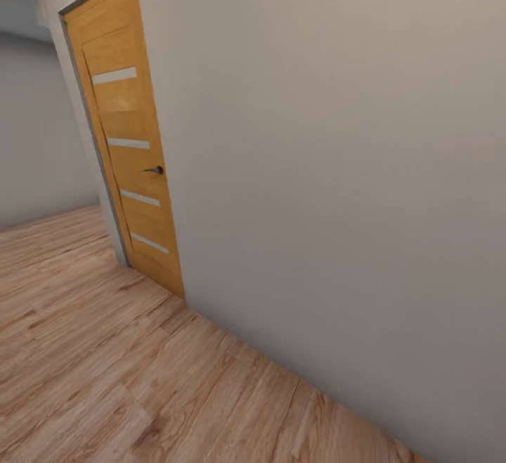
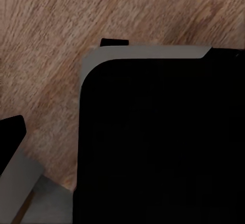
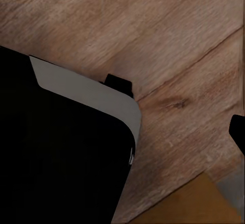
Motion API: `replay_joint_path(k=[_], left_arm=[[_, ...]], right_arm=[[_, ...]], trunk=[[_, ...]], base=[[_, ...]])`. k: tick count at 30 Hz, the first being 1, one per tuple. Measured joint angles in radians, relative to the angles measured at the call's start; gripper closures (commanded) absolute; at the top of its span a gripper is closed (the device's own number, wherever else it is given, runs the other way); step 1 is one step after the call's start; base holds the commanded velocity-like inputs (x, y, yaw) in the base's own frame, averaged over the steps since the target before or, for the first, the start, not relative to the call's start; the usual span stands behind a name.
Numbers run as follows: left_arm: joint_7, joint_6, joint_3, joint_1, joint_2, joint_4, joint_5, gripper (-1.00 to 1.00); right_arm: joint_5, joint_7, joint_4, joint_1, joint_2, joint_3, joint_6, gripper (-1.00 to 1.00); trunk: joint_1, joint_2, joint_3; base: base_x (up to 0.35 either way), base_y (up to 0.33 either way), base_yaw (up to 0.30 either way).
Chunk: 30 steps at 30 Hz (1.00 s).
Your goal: Move the two storage containers from the living room to the garage. In the garage, place one container on the floor and stack the other container on top of it (either order is fine).
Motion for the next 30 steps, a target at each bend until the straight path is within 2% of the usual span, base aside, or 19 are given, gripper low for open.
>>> replay_joint_path(k=[13,30], left_arm=[[0.000,0.000,0.000,0.000,0.000,0.000,0.000,-1.00],[0.000,0.000,0.000,0.000,0.000,0.000,0.000,-1.00]], right_arm=[[0.000,0.001,0.000,0.000,0.002,0.000,0.001,-1.00],[0.000,0.001,0.000,0.000,0.003,0.000,0.001,-1.00]], trunk=[[0.000,0.000,0.000],[0.000,0.000,0.000]], base=[[0.285,0.000,0.269],[0.217,0.000,0.269]])
